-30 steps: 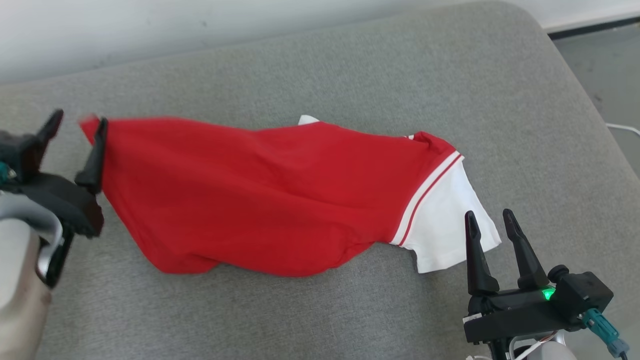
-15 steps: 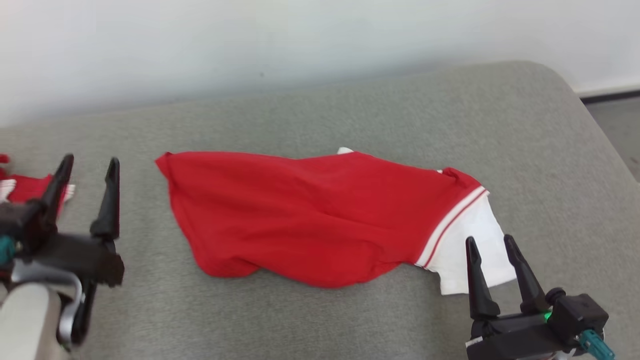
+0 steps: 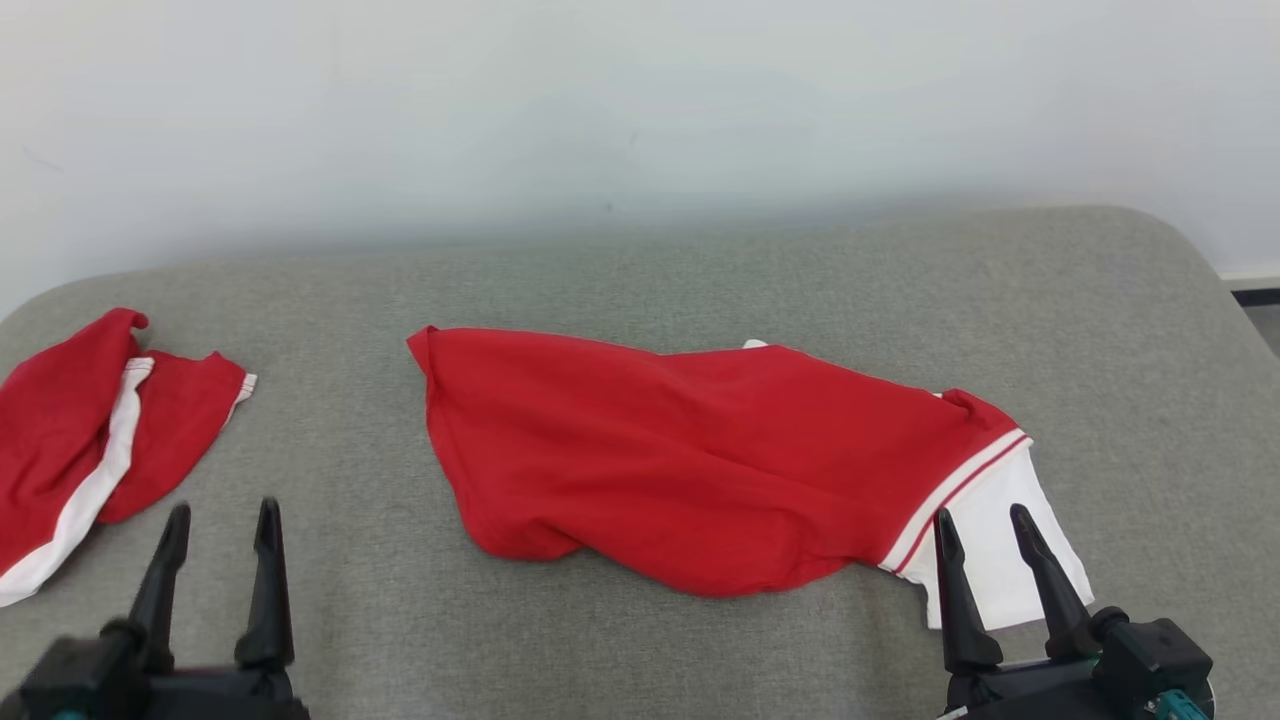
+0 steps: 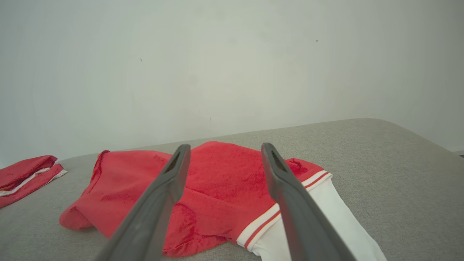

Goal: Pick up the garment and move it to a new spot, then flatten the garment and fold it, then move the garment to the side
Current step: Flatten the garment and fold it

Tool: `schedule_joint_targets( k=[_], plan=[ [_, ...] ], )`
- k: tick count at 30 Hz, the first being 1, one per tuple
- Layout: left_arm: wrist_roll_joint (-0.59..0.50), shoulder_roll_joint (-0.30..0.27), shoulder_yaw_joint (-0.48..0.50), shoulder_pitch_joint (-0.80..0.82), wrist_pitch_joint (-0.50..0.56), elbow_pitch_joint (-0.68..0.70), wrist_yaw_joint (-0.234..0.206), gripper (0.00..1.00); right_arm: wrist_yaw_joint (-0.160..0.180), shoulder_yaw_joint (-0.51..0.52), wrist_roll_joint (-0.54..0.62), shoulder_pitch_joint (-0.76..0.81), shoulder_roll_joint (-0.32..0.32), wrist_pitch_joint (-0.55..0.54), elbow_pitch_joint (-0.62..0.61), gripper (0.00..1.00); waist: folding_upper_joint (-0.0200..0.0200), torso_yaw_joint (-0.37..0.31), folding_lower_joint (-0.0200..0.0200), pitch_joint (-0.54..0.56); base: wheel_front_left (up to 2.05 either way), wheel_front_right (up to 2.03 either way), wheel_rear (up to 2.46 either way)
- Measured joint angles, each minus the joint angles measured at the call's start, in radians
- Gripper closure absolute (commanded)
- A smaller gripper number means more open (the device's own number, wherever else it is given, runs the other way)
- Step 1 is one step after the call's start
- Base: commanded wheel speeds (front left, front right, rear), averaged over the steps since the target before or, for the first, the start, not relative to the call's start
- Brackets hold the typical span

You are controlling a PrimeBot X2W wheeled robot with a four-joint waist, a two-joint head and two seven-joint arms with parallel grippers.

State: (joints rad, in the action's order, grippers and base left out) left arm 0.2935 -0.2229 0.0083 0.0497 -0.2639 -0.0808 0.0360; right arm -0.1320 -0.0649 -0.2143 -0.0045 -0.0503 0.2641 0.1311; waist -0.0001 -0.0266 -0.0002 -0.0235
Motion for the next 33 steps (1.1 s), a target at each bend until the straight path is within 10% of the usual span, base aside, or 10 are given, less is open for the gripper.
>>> schedule_joint_targets(
  k=[16,33],
  plan=[
    [-0.067,0.083,0.053,-0.040,0.000,-0.026,0.066,0.00,0.000,-0.012,0.003,0.003,0.000,0.000,0.005,0.00,0.0000,0.008,0.0002,0.001,0.00,0.00,0.00],
    [-0.035,0.067,-0.172,0.145,0.000,-0.275,0.095,0.00,0.000,-0.020,-0.016,-0.052,0.000,0.000,0.011,0.00,0.0001,-0.088,0.0004,-0.090,0.00,0.00,0.00]
  ],
)
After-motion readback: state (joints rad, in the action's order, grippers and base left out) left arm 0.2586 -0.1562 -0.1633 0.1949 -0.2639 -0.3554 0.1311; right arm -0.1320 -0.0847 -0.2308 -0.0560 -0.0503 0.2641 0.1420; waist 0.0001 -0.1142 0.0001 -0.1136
